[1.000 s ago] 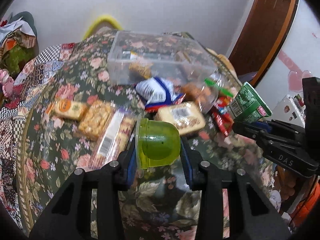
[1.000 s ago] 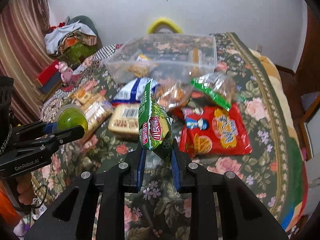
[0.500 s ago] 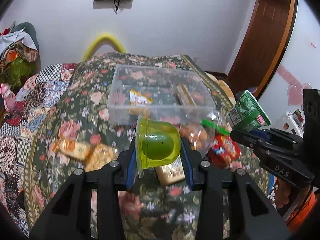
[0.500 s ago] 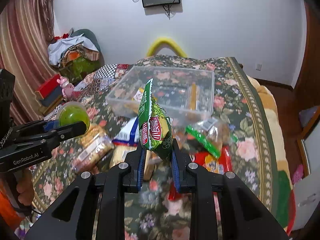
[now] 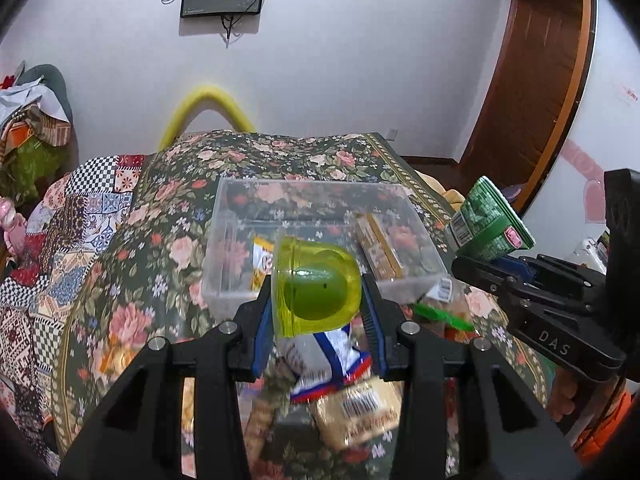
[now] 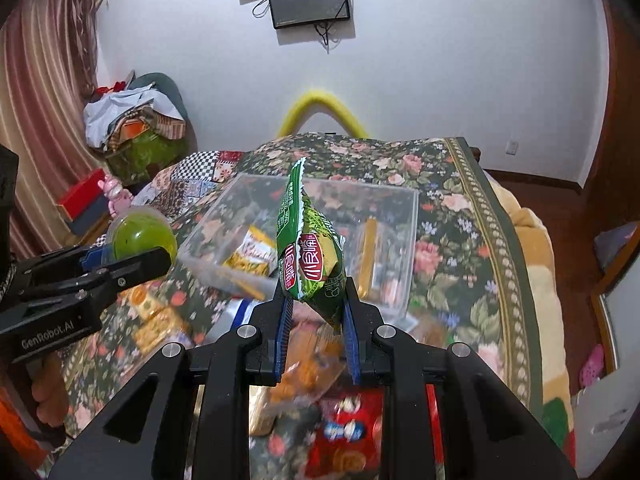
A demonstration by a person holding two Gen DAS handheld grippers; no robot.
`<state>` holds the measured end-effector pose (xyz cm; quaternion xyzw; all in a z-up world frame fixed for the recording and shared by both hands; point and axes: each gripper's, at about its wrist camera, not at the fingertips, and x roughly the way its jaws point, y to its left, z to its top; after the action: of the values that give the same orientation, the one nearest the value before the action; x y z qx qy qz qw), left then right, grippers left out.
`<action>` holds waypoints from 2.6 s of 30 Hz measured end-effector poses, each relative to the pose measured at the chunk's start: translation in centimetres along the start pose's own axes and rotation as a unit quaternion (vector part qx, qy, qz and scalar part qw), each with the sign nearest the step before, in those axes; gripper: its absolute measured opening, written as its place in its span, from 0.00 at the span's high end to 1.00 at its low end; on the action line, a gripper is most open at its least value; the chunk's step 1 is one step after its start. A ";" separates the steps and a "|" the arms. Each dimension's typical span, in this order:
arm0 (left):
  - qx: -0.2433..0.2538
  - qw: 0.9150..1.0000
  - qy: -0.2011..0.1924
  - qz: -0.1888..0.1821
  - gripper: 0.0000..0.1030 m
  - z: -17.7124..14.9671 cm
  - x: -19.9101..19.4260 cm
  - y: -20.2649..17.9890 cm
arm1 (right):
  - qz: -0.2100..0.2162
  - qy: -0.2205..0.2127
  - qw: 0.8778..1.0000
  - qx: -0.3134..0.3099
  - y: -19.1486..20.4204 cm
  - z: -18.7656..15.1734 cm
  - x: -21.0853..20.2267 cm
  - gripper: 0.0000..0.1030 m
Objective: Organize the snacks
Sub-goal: 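Carry the jelly cup and pea bag into the clear box and release, then withdraw both tools and reach the left tool to the long biscuit pack while the right reaches the red bag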
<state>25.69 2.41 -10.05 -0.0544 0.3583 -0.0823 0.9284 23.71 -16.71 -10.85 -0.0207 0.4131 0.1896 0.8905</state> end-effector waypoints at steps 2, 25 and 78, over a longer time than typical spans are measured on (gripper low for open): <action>0.000 1.000 0.002 0.000 0.62 0.5 0.8 0.0 | -0.004 0.003 1.000 -0.003 -0.1 0.4 0.8 0.80; -0.003 0.997 0.071 0.008 0.62 2.2 12.3 0.7 | 0.009 0.099 0.995 -0.011 -1.3 1.6 10.4 0.79; 0.038 0.998 0.036 0.037 0.11 -4.8 -4.0 0.6 | -0.032 0.040 0.999 -0.010 -0.5 -4.2 -4.2 0.25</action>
<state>19.60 3.54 -11.11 -0.0026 0.3901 -0.0639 0.9186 18.39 -19.31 -10.55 -0.0509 0.4459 0.1639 0.8784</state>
